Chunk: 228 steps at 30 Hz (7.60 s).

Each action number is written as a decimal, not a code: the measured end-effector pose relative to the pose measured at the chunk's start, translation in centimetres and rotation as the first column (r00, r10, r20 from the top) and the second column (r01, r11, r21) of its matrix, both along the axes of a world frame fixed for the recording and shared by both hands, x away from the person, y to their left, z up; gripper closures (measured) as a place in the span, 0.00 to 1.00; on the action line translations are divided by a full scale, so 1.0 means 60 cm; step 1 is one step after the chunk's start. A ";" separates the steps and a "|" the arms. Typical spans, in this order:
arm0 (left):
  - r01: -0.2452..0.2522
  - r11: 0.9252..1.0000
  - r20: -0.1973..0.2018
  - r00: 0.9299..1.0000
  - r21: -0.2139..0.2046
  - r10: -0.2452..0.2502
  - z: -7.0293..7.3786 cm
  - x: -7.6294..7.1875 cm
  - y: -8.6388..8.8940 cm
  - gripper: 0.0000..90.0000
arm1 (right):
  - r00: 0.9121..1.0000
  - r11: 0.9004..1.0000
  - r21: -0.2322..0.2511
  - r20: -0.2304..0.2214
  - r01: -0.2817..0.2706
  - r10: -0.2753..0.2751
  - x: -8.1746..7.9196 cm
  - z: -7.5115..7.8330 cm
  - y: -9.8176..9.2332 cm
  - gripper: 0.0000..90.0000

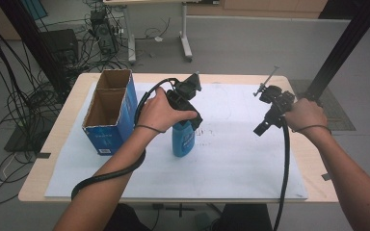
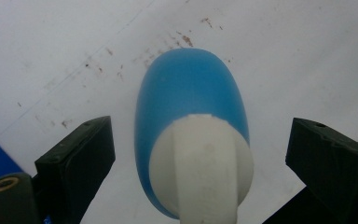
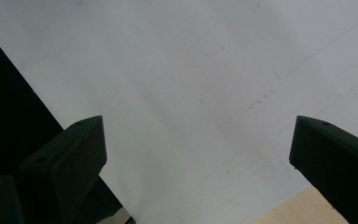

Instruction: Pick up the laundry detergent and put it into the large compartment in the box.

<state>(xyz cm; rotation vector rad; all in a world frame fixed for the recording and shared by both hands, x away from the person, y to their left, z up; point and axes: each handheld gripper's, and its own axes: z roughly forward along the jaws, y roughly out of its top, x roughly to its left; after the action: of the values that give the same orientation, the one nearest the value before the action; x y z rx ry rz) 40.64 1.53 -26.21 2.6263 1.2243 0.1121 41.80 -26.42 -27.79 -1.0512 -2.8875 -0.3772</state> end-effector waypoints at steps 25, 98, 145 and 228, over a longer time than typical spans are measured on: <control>0.001 1.000 -0.006 1.000 0.001 -0.001 -0.006 0.000 -0.002 0.10 | 1.000 1.000 0.000 -0.004 -0.001 0.001 0.000 -0.001 0.000 0.04; 0.002 1.000 -0.005 1.000 0.030 -0.001 -0.019 0.003 0.003 0.41 | 1.000 1.000 -0.003 -0.004 0.004 -0.004 -0.002 -0.001 0.002 0.04; 0.007 0.999 0.001 1.000 0.033 -0.007 -0.019 0.002 0.003 0.41 | 1.000 1.000 -0.001 0.004 -0.004 0.004 0.000 -0.003 0.005 0.04; 0.028 0.998 -0.009 1.000 0.063 -0.027 -0.009 -0.007 -0.012 0.42 | 1.000 1.000 0.002 0.003 -0.002 0.002 0.005 -0.008 0.006 0.04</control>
<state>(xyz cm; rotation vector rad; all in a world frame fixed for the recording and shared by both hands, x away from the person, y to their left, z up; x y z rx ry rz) 40.24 0.84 -26.76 2.6989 1.2061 0.1366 42.12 -26.04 -28.28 -1.0489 -2.8896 -0.3810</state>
